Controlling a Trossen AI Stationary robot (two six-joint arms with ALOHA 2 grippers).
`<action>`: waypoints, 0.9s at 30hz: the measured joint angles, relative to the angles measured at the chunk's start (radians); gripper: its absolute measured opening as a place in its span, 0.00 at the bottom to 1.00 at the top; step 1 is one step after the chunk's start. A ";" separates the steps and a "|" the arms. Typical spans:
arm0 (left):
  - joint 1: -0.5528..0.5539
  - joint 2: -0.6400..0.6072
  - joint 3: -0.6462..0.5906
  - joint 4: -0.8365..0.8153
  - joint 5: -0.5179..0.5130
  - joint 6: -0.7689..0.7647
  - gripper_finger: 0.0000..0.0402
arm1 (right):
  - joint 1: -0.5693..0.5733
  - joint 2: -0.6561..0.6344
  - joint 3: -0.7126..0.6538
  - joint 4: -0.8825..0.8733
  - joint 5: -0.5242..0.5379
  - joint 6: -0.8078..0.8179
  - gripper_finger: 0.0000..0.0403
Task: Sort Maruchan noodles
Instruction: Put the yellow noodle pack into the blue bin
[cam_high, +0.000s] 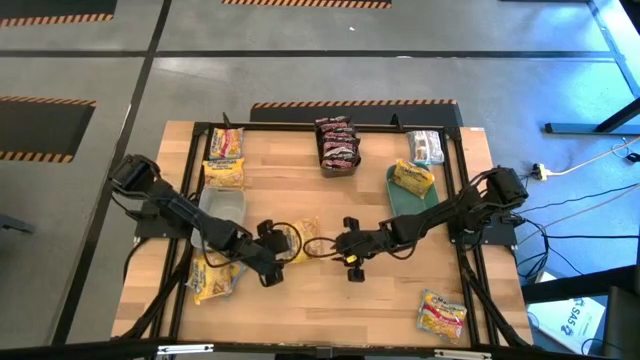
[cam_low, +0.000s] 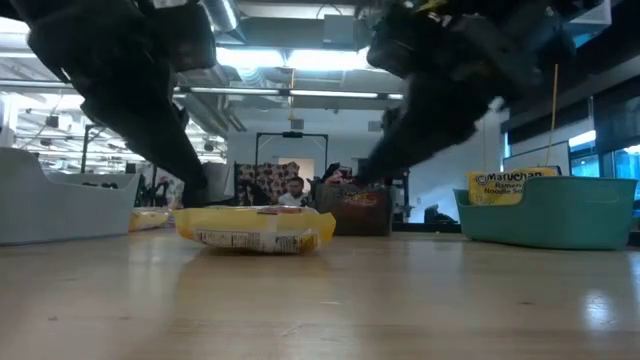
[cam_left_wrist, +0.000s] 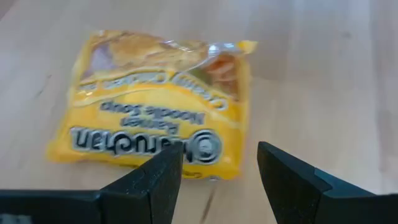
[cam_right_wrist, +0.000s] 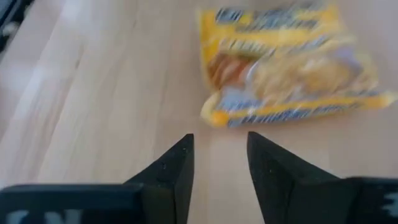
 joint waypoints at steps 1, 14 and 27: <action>-0.003 0.002 0.000 -0.002 -0.008 -0.009 0.50 | -0.005 0.000 0.000 0.019 0.016 -0.001 0.36; -0.049 0.141 0.000 0.217 -0.030 0.030 0.50 | -0.146 0.088 0.000 0.247 0.064 -0.080 0.68; -0.041 0.147 0.000 0.094 -0.034 -0.024 0.50 | -0.118 0.154 0.000 0.269 0.030 -0.162 0.57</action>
